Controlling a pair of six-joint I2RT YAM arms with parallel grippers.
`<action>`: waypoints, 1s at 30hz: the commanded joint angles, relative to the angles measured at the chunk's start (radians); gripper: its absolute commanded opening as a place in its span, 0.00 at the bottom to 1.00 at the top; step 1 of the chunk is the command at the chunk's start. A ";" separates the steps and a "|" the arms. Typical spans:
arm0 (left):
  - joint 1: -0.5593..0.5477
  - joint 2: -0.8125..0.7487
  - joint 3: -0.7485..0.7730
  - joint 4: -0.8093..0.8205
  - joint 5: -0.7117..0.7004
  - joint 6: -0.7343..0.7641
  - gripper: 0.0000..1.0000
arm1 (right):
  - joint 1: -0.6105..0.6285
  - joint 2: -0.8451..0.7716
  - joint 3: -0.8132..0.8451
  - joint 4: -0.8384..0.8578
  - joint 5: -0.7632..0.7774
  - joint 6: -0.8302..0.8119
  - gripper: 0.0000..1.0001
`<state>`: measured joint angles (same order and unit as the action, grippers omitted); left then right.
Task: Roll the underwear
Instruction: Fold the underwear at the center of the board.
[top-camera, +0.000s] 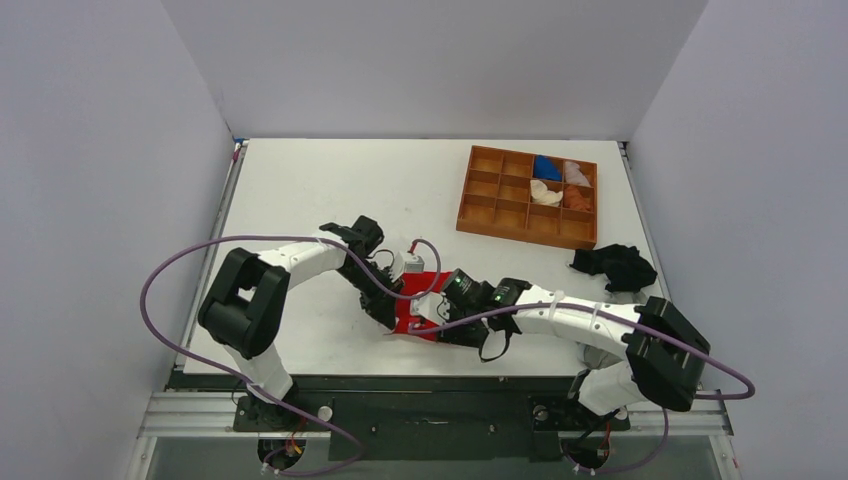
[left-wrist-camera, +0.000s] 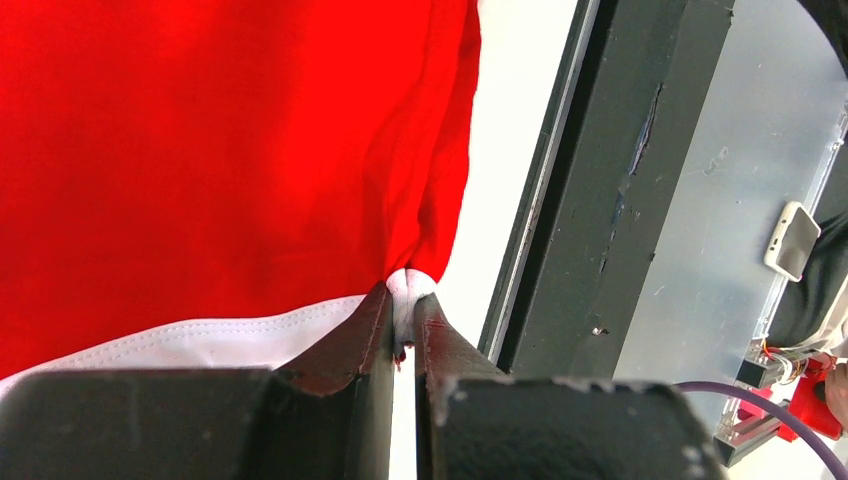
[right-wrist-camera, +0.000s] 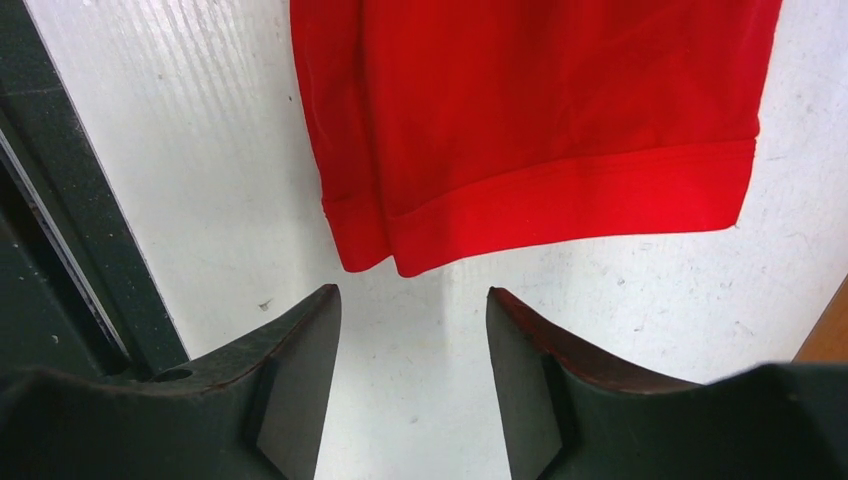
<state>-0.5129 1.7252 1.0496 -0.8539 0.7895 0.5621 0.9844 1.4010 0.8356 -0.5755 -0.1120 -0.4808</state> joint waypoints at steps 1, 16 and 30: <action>-0.007 0.016 0.015 -0.019 0.033 0.019 0.00 | 0.025 0.036 0.016 0.040 0.022 0.017 0.53; -0.007 0.018 0.012 -0.028 0.039 0.027 0.00 | 0.048 0.173 0.060 0.051 0.034 -0.019 0.52; -0.007 0.005 0.007 -0.035 0.030 0.030 0.00 | 0.027 0.260 0.091 -0.022 -0.046 -0.105 0.40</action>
<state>-0.5152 1.7435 1.0496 -0.8646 0.7898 0.5617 1.0206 1.6085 0.9112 -0.5835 -0.1299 -0.5468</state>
